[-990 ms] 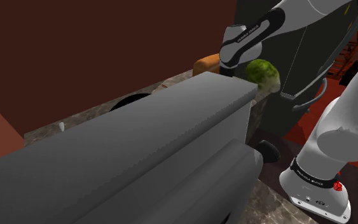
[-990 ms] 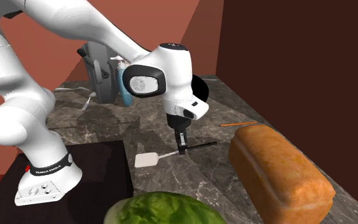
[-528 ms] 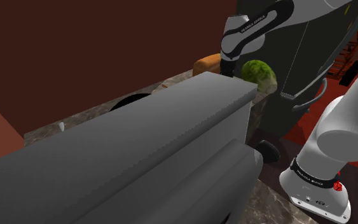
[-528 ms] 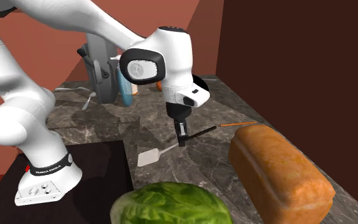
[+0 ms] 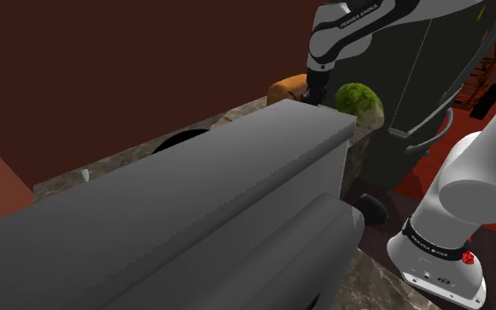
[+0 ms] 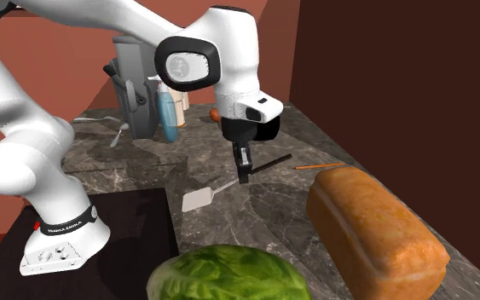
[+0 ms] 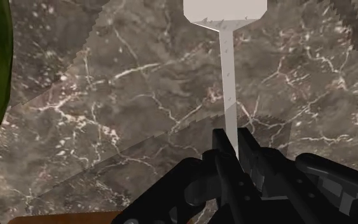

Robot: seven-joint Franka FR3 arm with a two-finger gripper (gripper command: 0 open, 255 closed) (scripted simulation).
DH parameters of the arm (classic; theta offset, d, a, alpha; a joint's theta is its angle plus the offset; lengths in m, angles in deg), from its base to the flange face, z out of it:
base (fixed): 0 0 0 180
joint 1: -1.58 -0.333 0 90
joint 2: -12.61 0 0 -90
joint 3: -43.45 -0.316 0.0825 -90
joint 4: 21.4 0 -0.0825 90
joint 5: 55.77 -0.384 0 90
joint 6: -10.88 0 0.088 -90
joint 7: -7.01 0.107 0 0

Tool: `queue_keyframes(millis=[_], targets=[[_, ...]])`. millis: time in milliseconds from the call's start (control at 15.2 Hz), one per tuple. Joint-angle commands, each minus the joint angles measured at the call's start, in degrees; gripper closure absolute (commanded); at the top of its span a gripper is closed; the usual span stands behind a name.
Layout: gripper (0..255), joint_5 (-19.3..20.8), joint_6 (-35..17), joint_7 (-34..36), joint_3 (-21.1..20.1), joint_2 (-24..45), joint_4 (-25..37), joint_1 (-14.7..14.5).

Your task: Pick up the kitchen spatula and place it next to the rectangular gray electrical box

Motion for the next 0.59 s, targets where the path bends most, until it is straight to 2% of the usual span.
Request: queue_keyframes(millis=[0, 528], targets=[[255, 0.07, 1.6, 0.29, -0.21, -0.48, 1.11, -0.08], [255, 0.38, 7.91, 0.65, -0.65, -2.34, 5.61, -0.11]])
